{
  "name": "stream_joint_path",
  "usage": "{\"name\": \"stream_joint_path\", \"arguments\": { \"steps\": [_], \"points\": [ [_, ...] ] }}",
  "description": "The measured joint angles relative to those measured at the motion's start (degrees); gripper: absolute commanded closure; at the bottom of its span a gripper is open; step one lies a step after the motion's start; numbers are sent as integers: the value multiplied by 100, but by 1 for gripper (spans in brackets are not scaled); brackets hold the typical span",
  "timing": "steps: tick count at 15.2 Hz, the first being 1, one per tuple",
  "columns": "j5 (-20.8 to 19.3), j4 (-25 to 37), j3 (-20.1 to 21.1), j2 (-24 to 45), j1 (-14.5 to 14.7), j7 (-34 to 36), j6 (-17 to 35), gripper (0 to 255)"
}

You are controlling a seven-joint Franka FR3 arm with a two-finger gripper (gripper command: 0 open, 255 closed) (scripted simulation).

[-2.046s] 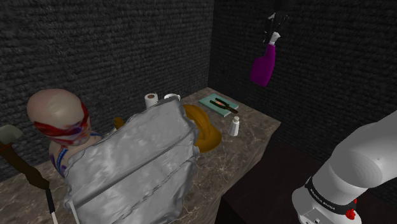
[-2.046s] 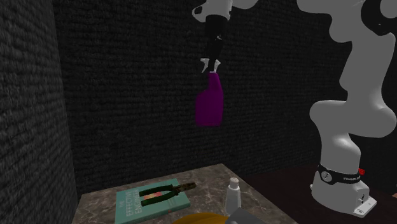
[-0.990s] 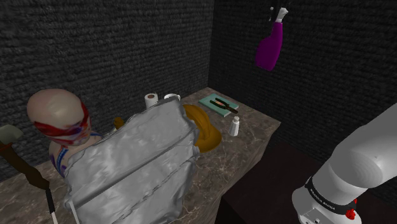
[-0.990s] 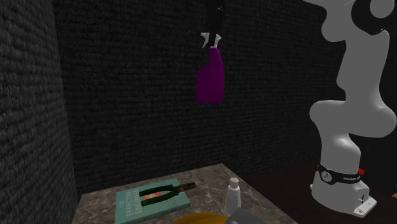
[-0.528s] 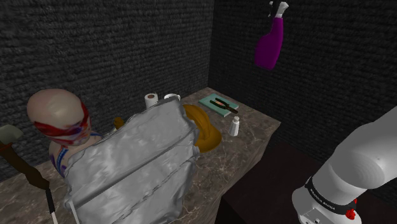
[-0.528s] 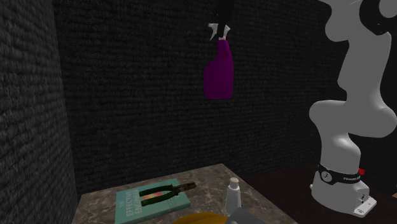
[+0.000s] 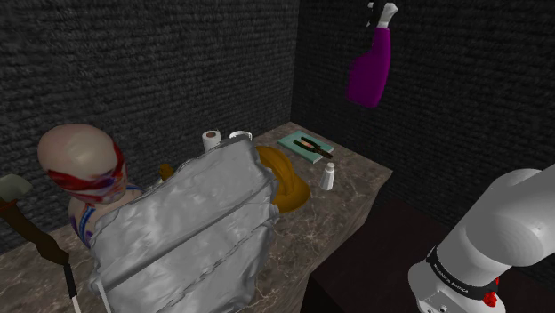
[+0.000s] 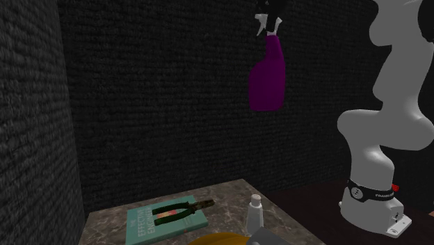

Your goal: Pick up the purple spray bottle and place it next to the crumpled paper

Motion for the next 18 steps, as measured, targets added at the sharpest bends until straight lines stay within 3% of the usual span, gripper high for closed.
{"name": "stream_joint_path", "arguments": {
  "steps": [10,18],
  "points": [
    [297,-326,1010,-500,314,1331,-195,255],
    [392,-1208,1136,-888,385,1504,299,255]
  ]
}}
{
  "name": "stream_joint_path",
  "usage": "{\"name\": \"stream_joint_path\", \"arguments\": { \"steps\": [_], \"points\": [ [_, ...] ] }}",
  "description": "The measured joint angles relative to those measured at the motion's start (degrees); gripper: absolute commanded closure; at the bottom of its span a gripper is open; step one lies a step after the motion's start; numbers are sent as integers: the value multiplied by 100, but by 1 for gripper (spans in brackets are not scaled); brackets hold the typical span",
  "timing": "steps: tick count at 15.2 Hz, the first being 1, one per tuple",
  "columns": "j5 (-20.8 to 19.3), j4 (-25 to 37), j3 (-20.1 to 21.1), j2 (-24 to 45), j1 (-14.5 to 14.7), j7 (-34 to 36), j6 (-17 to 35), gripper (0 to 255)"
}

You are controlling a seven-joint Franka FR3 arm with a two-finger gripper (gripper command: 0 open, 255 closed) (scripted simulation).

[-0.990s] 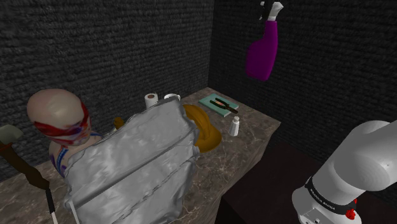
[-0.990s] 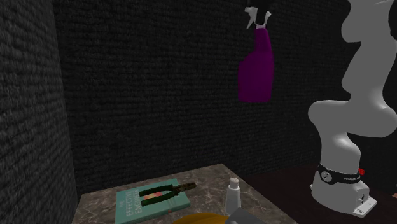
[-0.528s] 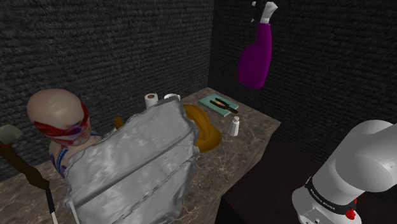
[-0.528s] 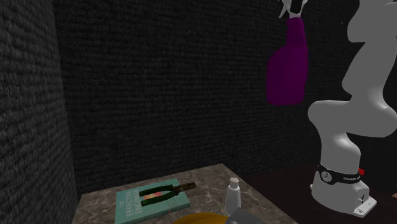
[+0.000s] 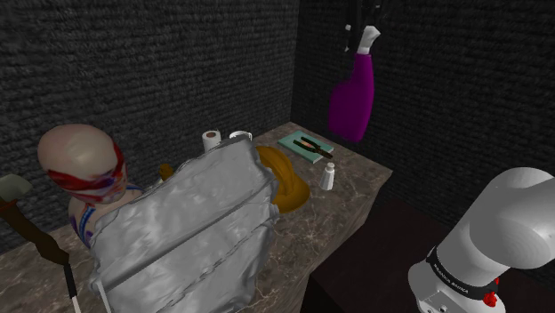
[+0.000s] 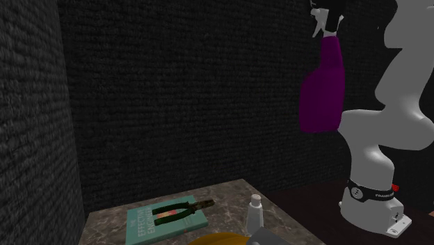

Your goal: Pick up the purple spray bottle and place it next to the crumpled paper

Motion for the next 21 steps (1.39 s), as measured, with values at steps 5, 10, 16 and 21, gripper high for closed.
{"name": "stream_joint_path", "arguments": {
  "steps": [5,10,16,21],
  "points": [
    [31,-608,-2,-226,25,-4,383,255],
    [58,-1169,-3,-427,49,-12,745,255],
    [86,-1759,8,-583,72,-15,1178,255],
    [113,-2240,22,-719,94,-13,1524,255]
  ]
}}
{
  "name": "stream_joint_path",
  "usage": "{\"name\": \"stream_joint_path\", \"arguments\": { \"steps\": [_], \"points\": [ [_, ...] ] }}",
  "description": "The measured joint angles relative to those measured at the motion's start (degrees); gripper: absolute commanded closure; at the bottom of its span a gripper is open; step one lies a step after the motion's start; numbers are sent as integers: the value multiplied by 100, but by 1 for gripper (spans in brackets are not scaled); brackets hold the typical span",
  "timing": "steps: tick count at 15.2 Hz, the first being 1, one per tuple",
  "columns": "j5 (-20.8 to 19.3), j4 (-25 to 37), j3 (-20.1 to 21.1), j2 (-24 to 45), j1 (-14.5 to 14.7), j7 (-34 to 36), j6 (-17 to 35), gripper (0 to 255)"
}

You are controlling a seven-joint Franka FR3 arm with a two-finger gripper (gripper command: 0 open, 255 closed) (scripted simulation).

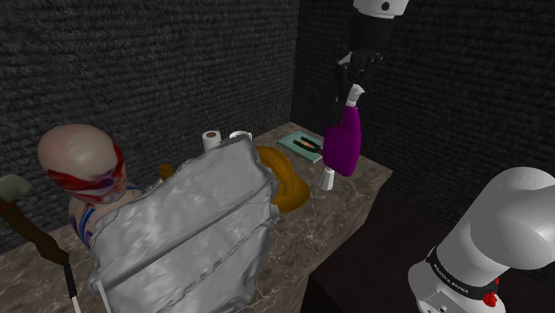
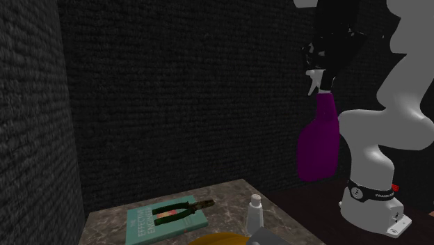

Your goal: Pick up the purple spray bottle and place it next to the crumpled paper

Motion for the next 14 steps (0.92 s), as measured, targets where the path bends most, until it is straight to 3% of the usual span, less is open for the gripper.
{"name": "stream_joint_path", "arguments": {
  "steps": [14],
  "points": [
    [72,-1186,71,-170,51,19,1015,255]
  ]
}}
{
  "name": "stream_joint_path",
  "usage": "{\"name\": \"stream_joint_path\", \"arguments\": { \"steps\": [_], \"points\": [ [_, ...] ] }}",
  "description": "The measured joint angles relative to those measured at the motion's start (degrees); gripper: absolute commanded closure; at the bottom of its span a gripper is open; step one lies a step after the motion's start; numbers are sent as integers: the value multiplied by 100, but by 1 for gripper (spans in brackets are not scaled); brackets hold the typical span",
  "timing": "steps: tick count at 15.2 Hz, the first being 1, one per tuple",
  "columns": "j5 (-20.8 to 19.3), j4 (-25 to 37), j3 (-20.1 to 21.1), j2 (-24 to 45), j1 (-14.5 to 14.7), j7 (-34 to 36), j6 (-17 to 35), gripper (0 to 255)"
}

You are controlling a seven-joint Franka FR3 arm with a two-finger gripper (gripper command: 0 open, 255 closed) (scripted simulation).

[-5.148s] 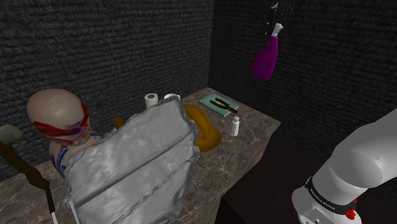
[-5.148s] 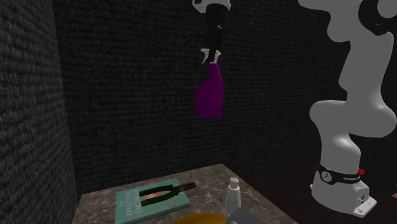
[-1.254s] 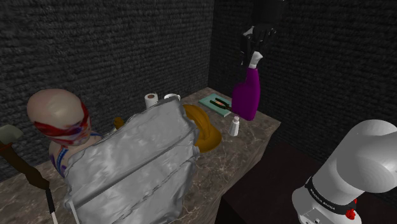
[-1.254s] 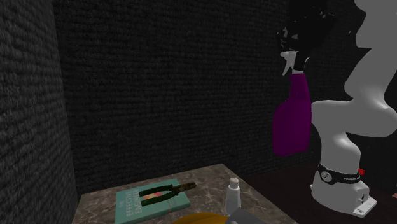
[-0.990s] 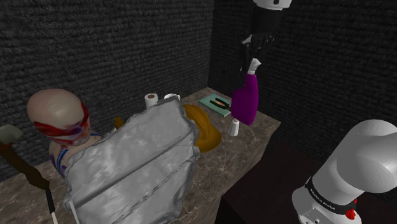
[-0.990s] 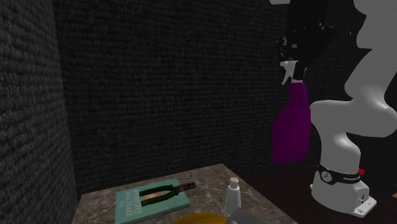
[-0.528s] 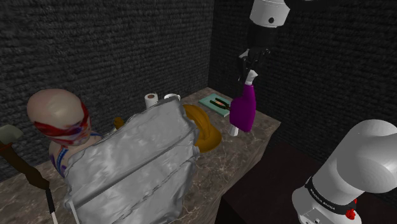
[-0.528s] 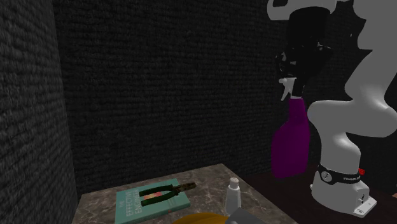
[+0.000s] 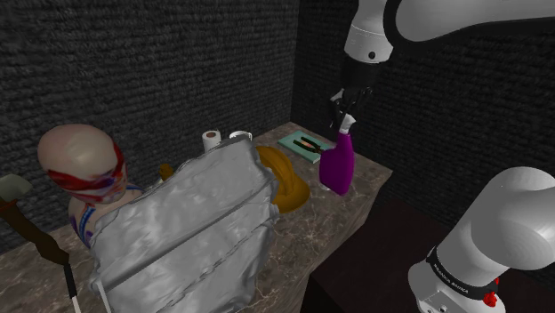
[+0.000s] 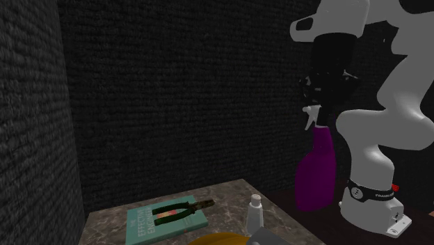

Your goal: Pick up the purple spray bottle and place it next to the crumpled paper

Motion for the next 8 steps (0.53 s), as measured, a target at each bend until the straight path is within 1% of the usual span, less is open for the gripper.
{"name": "stream_joint_path", "arguments": {
  "steps": [8],
  "points": [
    [49,-609,66,5,30,28,614,255]
  ]
}}
